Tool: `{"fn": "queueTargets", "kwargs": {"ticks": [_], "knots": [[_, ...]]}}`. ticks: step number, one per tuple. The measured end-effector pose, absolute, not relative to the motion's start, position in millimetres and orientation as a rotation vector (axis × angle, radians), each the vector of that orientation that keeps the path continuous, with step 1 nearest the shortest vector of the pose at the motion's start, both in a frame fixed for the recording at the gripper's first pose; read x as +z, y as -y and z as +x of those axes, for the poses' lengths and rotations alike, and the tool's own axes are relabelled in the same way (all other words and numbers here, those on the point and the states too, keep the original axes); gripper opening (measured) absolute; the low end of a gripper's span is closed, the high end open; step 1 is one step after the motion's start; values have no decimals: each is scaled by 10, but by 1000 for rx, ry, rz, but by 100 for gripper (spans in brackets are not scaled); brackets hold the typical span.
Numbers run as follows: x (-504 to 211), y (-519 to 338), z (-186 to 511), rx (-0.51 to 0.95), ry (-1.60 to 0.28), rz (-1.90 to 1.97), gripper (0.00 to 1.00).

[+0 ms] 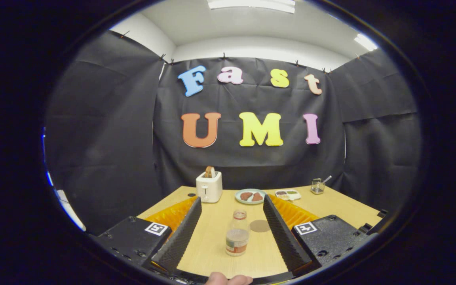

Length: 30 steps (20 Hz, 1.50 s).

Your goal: Take the bottle from table, then pour the juice into the cup, finally place the bottle on the coaster

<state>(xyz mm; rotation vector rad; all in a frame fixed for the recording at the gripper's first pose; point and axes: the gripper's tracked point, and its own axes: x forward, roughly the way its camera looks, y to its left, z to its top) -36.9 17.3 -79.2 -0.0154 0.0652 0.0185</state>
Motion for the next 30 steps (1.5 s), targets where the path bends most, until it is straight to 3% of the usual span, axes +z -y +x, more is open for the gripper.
{"fn": "queueTargets", "kwargs": {"ticks": [14, 30], "knots": [[-2526, 54, 0, -44, -230, -31, 100], [-2847, -41, 683, 8, -243, -45, 99]]}}
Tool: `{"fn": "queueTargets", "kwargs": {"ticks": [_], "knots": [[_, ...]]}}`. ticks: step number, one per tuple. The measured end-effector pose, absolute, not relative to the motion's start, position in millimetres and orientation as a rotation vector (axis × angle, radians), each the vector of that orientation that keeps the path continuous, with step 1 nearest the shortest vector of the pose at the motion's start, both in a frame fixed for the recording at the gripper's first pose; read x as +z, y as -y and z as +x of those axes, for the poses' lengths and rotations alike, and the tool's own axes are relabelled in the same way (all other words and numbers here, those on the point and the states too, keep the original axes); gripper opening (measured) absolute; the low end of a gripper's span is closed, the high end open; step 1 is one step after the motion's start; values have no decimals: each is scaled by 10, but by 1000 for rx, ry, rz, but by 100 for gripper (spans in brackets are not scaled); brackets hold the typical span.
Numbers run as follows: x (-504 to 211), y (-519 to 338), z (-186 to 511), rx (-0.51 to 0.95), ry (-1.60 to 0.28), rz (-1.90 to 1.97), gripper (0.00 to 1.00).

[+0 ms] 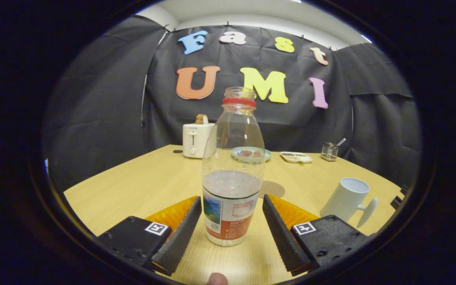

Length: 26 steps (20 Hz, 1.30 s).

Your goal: Take the bottle from table, then pour the juice into the cup, finally place the bottle on the coaster

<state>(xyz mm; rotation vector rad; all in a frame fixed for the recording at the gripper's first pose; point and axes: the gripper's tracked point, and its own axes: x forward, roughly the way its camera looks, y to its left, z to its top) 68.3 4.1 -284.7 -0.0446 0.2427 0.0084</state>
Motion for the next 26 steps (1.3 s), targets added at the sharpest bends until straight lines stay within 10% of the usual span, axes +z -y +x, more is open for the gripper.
{"fn": "queueTargets", "kwargs": {"ticks": [5, 26], "knots": [[-2775, 35, 665, -2, -233, -6, 81], [-1929, 100, 647, 100, -187, 621, 77]]}}
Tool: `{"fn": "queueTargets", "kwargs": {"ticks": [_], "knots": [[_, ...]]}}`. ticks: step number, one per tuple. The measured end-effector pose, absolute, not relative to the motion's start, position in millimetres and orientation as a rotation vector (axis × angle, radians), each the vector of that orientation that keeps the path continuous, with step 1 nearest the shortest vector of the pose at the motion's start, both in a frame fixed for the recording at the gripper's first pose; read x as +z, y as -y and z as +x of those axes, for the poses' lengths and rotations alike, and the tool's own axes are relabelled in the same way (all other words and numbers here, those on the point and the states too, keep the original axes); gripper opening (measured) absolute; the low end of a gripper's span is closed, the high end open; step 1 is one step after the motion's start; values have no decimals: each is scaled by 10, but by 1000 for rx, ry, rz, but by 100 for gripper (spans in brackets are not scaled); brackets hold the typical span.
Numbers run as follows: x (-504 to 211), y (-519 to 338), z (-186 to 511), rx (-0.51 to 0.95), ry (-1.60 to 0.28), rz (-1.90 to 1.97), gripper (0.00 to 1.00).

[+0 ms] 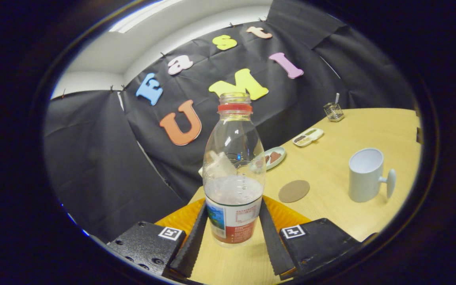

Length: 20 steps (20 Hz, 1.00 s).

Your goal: Take the bottle from table, then pour the juice into the cup, finally place the bottle on the coaster

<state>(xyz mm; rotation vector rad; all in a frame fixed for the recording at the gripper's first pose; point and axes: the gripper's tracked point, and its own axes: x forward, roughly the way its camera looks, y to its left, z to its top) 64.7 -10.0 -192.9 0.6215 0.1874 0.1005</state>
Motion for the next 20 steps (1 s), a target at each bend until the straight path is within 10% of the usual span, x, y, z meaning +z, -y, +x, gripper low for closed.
{"fn": "queueTargets", "kwargs": {"ticks": [20], "knots": [[-2213, 472, 908, 4, -199, 1349, 76]]}}
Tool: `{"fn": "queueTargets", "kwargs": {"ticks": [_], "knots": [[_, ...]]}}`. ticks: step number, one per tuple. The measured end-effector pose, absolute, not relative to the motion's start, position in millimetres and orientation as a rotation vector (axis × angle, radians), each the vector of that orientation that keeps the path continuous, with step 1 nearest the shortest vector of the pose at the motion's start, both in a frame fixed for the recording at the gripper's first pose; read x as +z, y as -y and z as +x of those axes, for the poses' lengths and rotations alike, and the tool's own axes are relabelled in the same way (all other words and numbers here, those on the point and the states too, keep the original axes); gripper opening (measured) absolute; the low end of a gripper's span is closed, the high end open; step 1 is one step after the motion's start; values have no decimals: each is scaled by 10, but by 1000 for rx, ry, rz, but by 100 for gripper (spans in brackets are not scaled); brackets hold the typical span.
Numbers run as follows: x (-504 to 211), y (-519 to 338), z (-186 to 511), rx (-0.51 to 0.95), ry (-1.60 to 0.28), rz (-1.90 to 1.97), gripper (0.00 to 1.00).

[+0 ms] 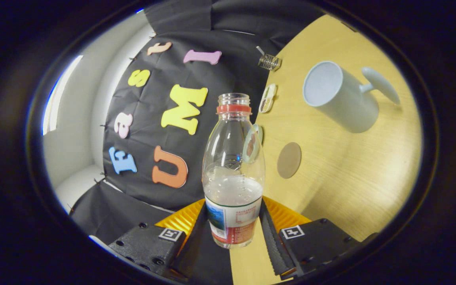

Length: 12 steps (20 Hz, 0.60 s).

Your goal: Take the bottle from table, then pour the juice into the cup, finally place the bottle on the coaster

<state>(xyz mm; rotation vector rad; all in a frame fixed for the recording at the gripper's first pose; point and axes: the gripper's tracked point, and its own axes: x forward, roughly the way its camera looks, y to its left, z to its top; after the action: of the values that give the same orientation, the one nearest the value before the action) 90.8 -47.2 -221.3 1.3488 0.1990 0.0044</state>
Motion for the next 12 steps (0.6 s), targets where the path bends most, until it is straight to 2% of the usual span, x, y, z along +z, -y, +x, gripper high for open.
{"fn": "queueTargets", "kwargs": {"ticks": [12], "knots": [[-2109, 578, 913, -25, -149, 1599, 76]]}}
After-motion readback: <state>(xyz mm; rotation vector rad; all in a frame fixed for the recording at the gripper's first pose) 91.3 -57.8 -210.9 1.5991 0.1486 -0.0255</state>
